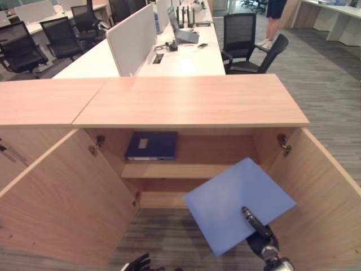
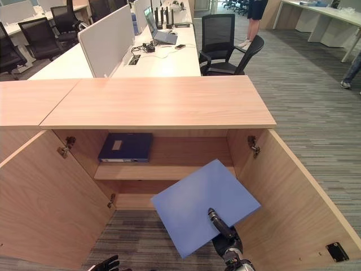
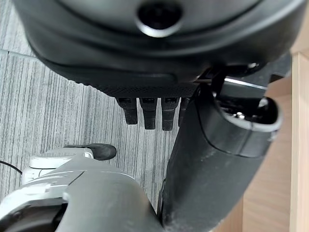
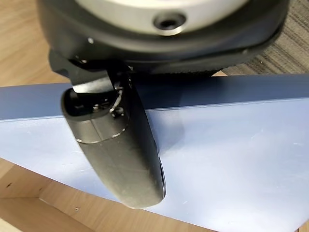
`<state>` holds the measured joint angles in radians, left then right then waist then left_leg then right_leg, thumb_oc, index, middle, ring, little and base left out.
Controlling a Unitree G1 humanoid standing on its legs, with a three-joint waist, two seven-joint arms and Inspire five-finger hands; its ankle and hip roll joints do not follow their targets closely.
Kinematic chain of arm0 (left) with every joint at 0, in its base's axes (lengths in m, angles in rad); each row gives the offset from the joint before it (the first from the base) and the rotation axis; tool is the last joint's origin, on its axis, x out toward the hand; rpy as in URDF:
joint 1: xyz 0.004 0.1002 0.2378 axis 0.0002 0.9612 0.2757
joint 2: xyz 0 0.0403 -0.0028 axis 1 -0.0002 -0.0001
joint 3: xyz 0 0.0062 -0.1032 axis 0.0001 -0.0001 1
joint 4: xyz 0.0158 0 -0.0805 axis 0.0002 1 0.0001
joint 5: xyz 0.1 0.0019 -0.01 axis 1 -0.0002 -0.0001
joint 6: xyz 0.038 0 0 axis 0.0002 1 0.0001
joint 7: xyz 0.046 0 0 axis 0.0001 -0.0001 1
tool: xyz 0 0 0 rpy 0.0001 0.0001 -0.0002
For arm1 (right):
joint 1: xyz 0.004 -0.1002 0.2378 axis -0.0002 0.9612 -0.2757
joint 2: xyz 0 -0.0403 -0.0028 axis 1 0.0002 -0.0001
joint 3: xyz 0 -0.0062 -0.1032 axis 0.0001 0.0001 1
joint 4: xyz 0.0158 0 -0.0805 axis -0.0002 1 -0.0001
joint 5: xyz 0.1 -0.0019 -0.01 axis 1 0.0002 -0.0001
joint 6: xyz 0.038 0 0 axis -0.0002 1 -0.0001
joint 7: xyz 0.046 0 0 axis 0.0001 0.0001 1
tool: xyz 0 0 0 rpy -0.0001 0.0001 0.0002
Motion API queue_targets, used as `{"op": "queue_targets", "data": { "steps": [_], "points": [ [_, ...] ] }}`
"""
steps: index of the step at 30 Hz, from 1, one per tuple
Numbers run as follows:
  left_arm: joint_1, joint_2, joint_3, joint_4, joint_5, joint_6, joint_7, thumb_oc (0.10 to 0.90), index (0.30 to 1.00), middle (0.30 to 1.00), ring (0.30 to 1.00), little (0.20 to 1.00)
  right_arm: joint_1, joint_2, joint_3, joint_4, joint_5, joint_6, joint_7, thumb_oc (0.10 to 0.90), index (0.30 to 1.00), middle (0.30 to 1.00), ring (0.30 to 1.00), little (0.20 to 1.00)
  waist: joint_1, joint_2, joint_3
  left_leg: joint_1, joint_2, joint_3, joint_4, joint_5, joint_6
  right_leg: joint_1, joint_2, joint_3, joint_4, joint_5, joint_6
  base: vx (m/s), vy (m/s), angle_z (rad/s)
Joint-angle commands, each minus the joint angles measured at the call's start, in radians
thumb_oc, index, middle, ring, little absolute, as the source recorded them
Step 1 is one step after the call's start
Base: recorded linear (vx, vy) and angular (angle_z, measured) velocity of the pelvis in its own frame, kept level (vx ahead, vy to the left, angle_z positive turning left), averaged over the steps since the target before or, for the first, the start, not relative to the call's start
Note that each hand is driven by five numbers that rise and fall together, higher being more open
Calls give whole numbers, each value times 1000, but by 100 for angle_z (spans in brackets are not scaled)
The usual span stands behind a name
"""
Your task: Put the empty folder in the office cabinet
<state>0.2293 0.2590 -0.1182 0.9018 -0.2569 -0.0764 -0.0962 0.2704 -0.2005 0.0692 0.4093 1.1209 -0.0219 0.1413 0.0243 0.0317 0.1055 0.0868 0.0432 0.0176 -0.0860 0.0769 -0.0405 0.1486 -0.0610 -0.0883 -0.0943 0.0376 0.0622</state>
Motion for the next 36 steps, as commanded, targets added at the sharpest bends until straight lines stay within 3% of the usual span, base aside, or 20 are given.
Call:
{"op": "queue_targets", "data": {
  "steps": [1,12,15,16,17,19,21,22,28,33,35,36],
  "points": [
    [-94,50,-17,39,88,-63,2,800,900,900,900,900,-108,13,-4,-79,33,-67,75,400,300,300,300,300,-6,-15,10,35,62,7,-1,-75,-74,33,-31,-25,22,-118,52,-14,-36,-1],
    [-114,42,13,157,84,-52,41,800,900,900,900,900,-138,29,-14,-88,114,-112,43,400,300,300,300,300,3,-6,32,16,86,-11,19,-51,-93,30,-11,-27,37,-142,35,-12,-47,6],
    [-138,53,3,171,98,-47,60,800,900,900,900,900,-190,5,-20,-82,122,-137,25,400,300,300,300,300,21,-29,95,-152,72,-33,261,-64,-112,-6,-26,-20,97,-164,7,-147,-88,8],
    [-150,48,1,188,104,-46,67,800,900,900,900,900,-204,1,-37,-86,120,-147,13,400,300,300,300,300,28,-27,102,-229,96,-27,265,-29,-108,2,-31,-32,106,-184,7,16,-2,34],
    [-150,48,0,188,104,-46,67,800,900,900,900,900,-204,1,-38,-86,120,-147,13,400,300,300,300,300,28,-28,101,-230,95,-27,266,-30,-108,2,-32,-33,106,-185,7,122,56,33],
    [-149,45,2,202,106,-42,69,800,900,900,900,900,-210,-3,-52,-93,119,-155,2,400,300,300,300,300,43,-31,99,-286,125,-24,229,35,-107,27,-38,-32,106,-196,10,208,82,22],
    [-161,48,-8,212,104,-43,73,800,900,900,900,900,-232,-11,-51,-101,124,-172,-16,400,300,300,300,300,76,-41,116,-368,130,-41,152,67,-111,54,-54,-20,101,-213,17,296,125,25],
    [-155,47,-11,220,106,-46,73,800,900,900,900,900,-248,-14,-43,-88,130,-171,-14,400,300,300,300,300,93,-39,117,-370,130,-90,83,79,-124,76,-55,12,80,-222,28,207,93,9],
    [-121,40,-4,236,143,-41,77,800,900,900,900,900,-246,-10,-39,-70,130,-155,-9,400,300,300,300,300,108,-17,85,-320,155,-91,22,109,-146,128,-63,58,25,-231,55,187,146,-57],
    [-113,63,-17,215,179,-46,79,800,900,900,900,900,-236,10,-23,-74,116,-142,-6,400,300,300,300,300,119,-34,52,-292,120,-52,25,115,-117,113,-138,79,50,-228,99,230,232,-5],
    [-131,85,-17,190,178,-49,88,800,900,900,900,900,-251,27,-2,-85,112,-142,-6,400,300,300,300,300,120,-54,44,-278,85,-24,28,84,-85,75,-184,96,94,-201,133,207,228,-33],
    [-131,85,-17,190,178,-49,88,800,900,900,900,900,-251,27,-2,-85,112,-142,-6,400,300,300,300,300,120,-55,44,-278,85,-23,28,84,-85,75,-184,97,94,-201,133,187,234,-19]
  ]
}}
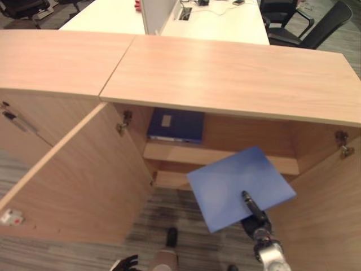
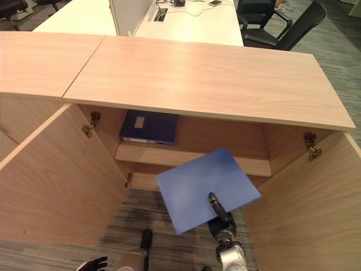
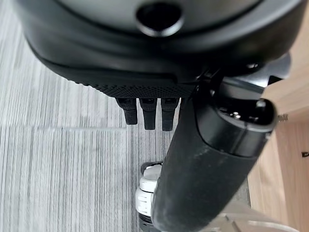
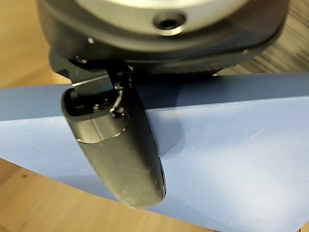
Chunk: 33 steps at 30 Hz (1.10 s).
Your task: Put the empty folder in the office cabinet
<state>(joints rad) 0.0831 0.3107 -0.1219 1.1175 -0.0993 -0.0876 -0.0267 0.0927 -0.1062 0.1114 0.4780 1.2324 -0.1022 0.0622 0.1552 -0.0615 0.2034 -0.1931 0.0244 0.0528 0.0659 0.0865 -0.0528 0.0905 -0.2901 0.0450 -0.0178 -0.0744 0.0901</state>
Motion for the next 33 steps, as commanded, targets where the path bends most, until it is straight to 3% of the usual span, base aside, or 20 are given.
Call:
{"op": "queue_targets", "data": {
  "steps": [1,5,7,8,9,12,13,16,17,20,22,25,33],
  "points": [
    [9,41,-3,-40,5,-38,25,800,900,900,900,900,-79,-59,-37,-153,-1,-60,70,400,300,300,300,300,-7,29,-58,7,88,-46,-124,60,-55,100,33,-28,48,-66,119,94,136,-12],
    [-7,66,19,-77,-36,-41,26,800,900,900,900,900,-80,-50,-32,-168,-10,-59,75,400,300,300,300,300,-12,21,-53,28,47,-37,-125,23,-18,26,17,-17,174,17,149,110,164,-23],
    [-4,73,26,-96,-49,-43,28,800,900,900,900,900,-99,-52,-36,-162,-17,-65,70,400,300,300,300,300,-22,30,-35,52,33,-40,-130,5,2,-49,11,-8,295,116,152,45,140,-3],
    [-5,73,26,-96,-49,-43,28,800,900,900,900,900,-100,-52,-36,-162,-17,-65,70,400,300,300,300,300,-20,30,-35,51,33,-38,-130,5,3,-53,11,-4,299,116,153,22,172,-9],
    [3,80,24,-103,-47,-43,27,800,900,900,900,900,-129,-44,-28,-159,-19,-73,67,400,300,300,300,300,-22,56,-17,79,36,-29,-141,-10,18,-105,11,-47,386,155,156,52,189,-23],
    [7,86,22,-106,-43,-41,25,800,900,900,900,900,-141,-39,-18,-159,-29,-79,61,400,300,300,300,300,-31,81,-1,124,41,-26,-153,-32,27,-180,33,-78,447,135,148,104,156,-36],
    [10,89,24,-103,-41,-42,22,800,900,900,900,900,-155,-36,-19,-160,-25,-82,57,400,300,300,300,300,-50,93,15,163,37,-29,-153,-57,25,-217,63,-110,407,62,127,260,139,-20],
    [14,93,25,-98,-35,-43,19,800,900,900,900,900,-164,-37,-27,-159,-18,-86,53,400,300,300,300,300,-63,91,24,190,25,-32,-153,-78,21,-225,75,-143,294,45,114,190,-19,-10],
    [14,92,26,-96,-37,-45,13,800,900,900,900,900,-182,-44,-31,-151,-13,-96,47,400,300,300,300,300,-79,87,33,220,14,-44,-153,-102,14,-251,80,-160,156,83,110,286,-98,6],
    [14,92,21,-121,-39,-52,8,800,900,900,900,900,-186,-56,-70,-134,-11,-110,40,400,300,300,300,300,-112,94,41,252,7,-75,-153,-125,9,-296,101,-90,79,140,126,212,-66,26],
    [29,89,10,-173,-29,-59,-5,800,900,900,900,900,-177,-61,-117,-129,-4,-126,28,400,300,300,300,300,-114,91,26,256,-14,-94,-153,-138,8,-263,88,-84,26,157,120,126,-51,74],
    [59,81,6,-209,-27,-55,-21,800,900,900,900,900,-167,-86,-163,-119,-9,-131,13,400,300,300,300,300,-114,108,-6,257,-7,-105,-153,-139,-8,-210,69,-121,8,161,113,163,-131,76],
    [119,73,-16,-263,-40,-44,-47,800,900,900,900,900,-197,-119,-202,-78,-4,-134,-5,400,300,300,300,300,-92,140,-29,257,45,-161,-153,-128,-47,-138,92,-196,2,110,84,112,-156,36]
  ]
}}
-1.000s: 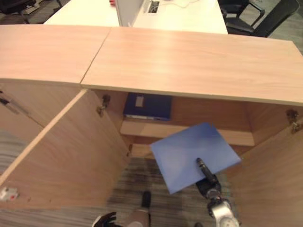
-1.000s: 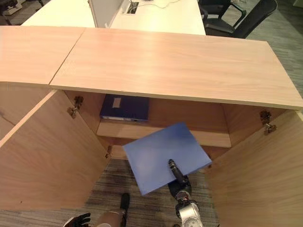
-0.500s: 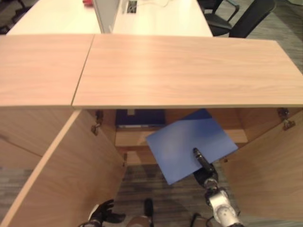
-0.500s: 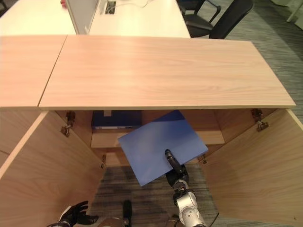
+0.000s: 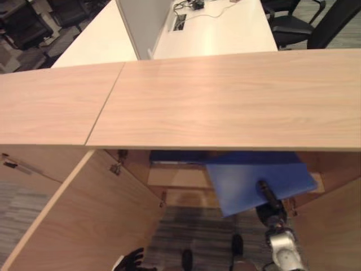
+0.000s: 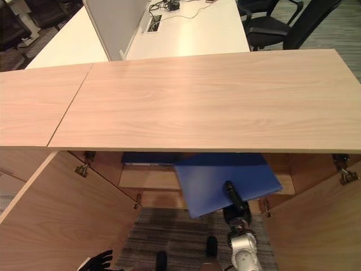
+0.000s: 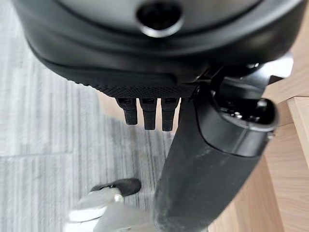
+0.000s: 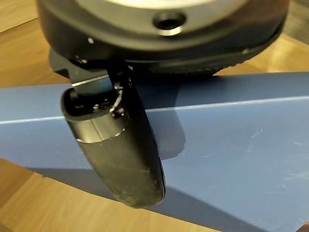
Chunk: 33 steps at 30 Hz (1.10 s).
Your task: Put the empty folder in the office cabinet
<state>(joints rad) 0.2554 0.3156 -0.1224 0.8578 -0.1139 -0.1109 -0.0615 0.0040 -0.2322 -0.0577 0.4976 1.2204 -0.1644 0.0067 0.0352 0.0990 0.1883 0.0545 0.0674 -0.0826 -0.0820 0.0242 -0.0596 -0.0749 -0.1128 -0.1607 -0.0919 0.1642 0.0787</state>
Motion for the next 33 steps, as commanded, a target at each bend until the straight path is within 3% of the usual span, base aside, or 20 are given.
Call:
{"op": "queue_targets", "data": {
  "steps": [1,9,14,15,21,22,25,29,33],
  "points": [
    [-45,67,-26,-20,-28,-20,-18,800,900,900,900,900,-131,-2,-40,-88,9,-78,40,400,300,300,300,300,40,-18,-17,7,14,-38,-5,-63,-47,37,-80,-3,81,-142,90,62,-119,28],
    [-29,104,-85,-99,-44,-16,-46,800,900,900,900,900,-341,-70,-117,3,65,-174,-23,400,300,300,300,300,95,10,-13,-14,48,-112,-5,-44,-72,40,-59,-65,131,-198,68,30,-96,23],
    [-25,152,-115,-157,-90,-20,-66,800,900,900,900,900,-561,-207,-176,126,113,-233,-64,400,300,300,300,300,139,33,3,-51,57,-132,-5,-30,-81,19,-57,-101,144,-214,69,-38,-52,35],
    [-21,178,-138,-182,-105,-25,-75,800,900,900,900,900,-668,-271,-167,185,130,-238,-77,400,300,300,300,300,155,44,21,-70,59,-129,-2,-24,-83,-5,-60,-108,161,-217,70,-140,-17,20],
    [-40,241,-182,-249,-143,-25,-93,800,900,900,900,900,-896,-411,-139,377,174,-216,-103,400,300,300,300,300,194,76,76,-170,57,-111,72,-22,-80,-138,-97,-87,312,-246,73,-118,-7,-4],
    [-45,267,-196,-276,-154,-27,-102,800,900,900,900,900,-952,-453,-120,434,175,-205,-114,400,300,300,300,300,207,83,84,-203,54,-106,104,-39,-80,-173,-115,-90,364,-274,79,-53,-18,-3],
    [-47,291,-213,-313,-168,-27,-114,800,900,900,900,900,-994,-483,-114,481,180,-188,-118,400,300,300,300,300,216,95,93,-243,44,-107,138,-46,-81,-206,-132,-90,407,-291,84,-48,-29,5],
    [-104,297,-266,-238,-164,-30,-98,800,900,900,900,900,-1078,-560,-137,595,229,-207,-145,400,300,300,300,300,227,115,109,-316,27,-120,214,-73,-86,-278,-167,-87,511,-338,86,-19,-26,11],
    [-142,278,-298,-216,-158,-34,-82,800,900,900,900,900,-1096,-565,-156,612,260,-223,-164,400,300,300,300,300,227,128,116,-350,14,-129,254,-91,-87,-312,-181,-80,567,-364,84,4,-15,21]
  ]
}}
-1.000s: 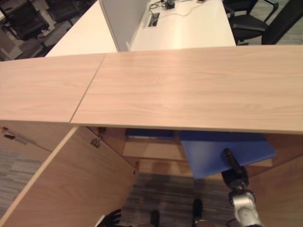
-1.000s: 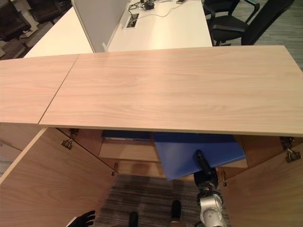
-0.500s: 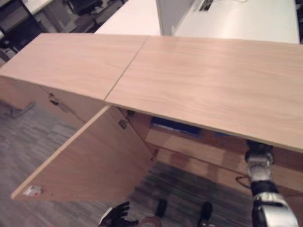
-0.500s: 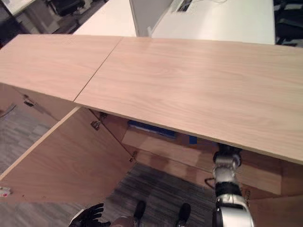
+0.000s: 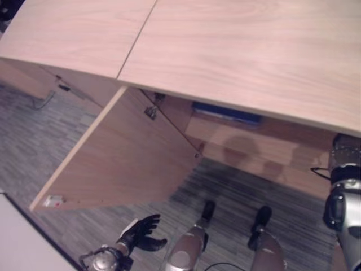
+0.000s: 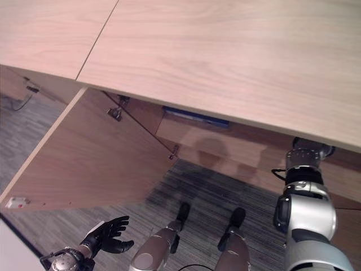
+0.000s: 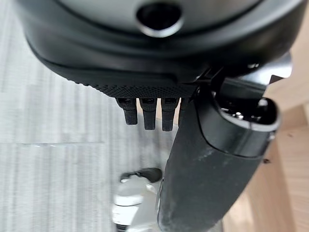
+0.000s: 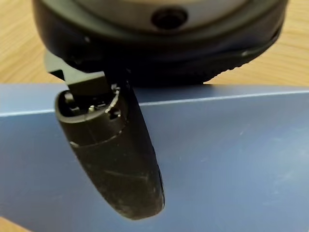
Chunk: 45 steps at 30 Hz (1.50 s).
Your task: Put the empty folder in the office cabinet
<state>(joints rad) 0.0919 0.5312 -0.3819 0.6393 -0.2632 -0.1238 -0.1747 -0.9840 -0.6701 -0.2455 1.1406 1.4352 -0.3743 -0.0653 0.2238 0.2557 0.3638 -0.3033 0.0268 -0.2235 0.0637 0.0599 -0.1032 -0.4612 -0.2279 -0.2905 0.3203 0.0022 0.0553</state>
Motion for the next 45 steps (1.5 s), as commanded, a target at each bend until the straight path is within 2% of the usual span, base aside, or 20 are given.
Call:
{"op": "queue_targets", "data": {
  "steps": [1,12,13,15,16,22,36,37,38,42,45],
  "points": [
    [13,59,-50,-3,-10,-22,34,800,900,900,900,900,-104,-130,21,-21,64,-24,-99,400,300,300,300,300,34,-22,-56,-5,51,8,122,-134,-44,58,-71,54,180,-214,105,13,-12,14],
    [-12,71,-74,-36,-36,-25,48,800,900,900,900,900,-96,-187,-20,68,85,-15,-149,400,300,300,300,300,18,6,-35,-92,25,11,212,-179,-47,-62,-98,88,328,-283,94,9,-17,13],
    [-14,74,-73,-37,-39,-26,52,800,900,900,900,900,-98,-192,-20,74,86,-16,-155,400,300,300,300,300,15,6,-38,-95,26,12,225,-199,-47,-67,-98,99,347,-308,96,3,-23,31],
    [-49,69,-112,-52,-37,-12,57,800,900,900,900,900,-129,-162,2,71,85,-46,-184,400,300,300,300,300,11,6,-32,-118,21,16,242,-194,-47,-93,-102,102,362,-299,92,-44,-11,1],
    [-39,52,-104,0,-38,-14,58,800,900,900,900,900,-130,-171,0,58,97,-33,-185,400,300,300,300,300,12,10,-26,-129,17,17,253,-202,-45,-110,-106,107,374,-304,91,-26,-28,-6],
    [7,55,-101,56,-7,-24,67,800,900,900,900,900,-124,-251,45,103,54,1,-200,400,300,300,300,300,30,30,-15,-155,9,12,287,-217,-48,-140,-120,119,418,-326,91,-13,-32,-4],
    [12,47,-94,66,-26,-23,72,800,900,900,900,900,-183,-292,81,110,44,-1,-214,403,305,305,305,305,31,47,-9,-131,-2,16,257,-219,-46,-144,-127,127,430,-329,96,-1,-3,1],
    [13,45,-94,68,-23,-24,74,800,900,900,900,900,-192,-297,87,113,40,2,-218,579,568,568,568,568,30,48,-9,-128,-1,16,253,-217,-47,-141,-128,127,428,-328,97,0,0,0],
    [15,43,-94,70,-21,-24,76,800,900,900,900,900,-195,-301,91,113,35,4,-222,800,900,900,900,900,29,47,-9,-126,-1,16,251,-217,-47,-139,-129,127,426,-327,97,0,0,0],
    [17,40,-99,69,-14,-25,83,800,900,900,900,900,-225,-322,117,148,1,33,-260,800,900,900,900,900,23,42,-9,-116,2,16,242,-215,-50,-131,-130,128,422,-325,96,0,0,0],
    [-25,40,-117,54,-6,-9,114,800,900,900,900,900,-280,-356,161,293,-96,152,-365,800,900,900,900,900,-1,19,-5,-98,8,18,221,-211,-52,-123,-121,127,414,-321,90,0,0,0]
  ]
}}
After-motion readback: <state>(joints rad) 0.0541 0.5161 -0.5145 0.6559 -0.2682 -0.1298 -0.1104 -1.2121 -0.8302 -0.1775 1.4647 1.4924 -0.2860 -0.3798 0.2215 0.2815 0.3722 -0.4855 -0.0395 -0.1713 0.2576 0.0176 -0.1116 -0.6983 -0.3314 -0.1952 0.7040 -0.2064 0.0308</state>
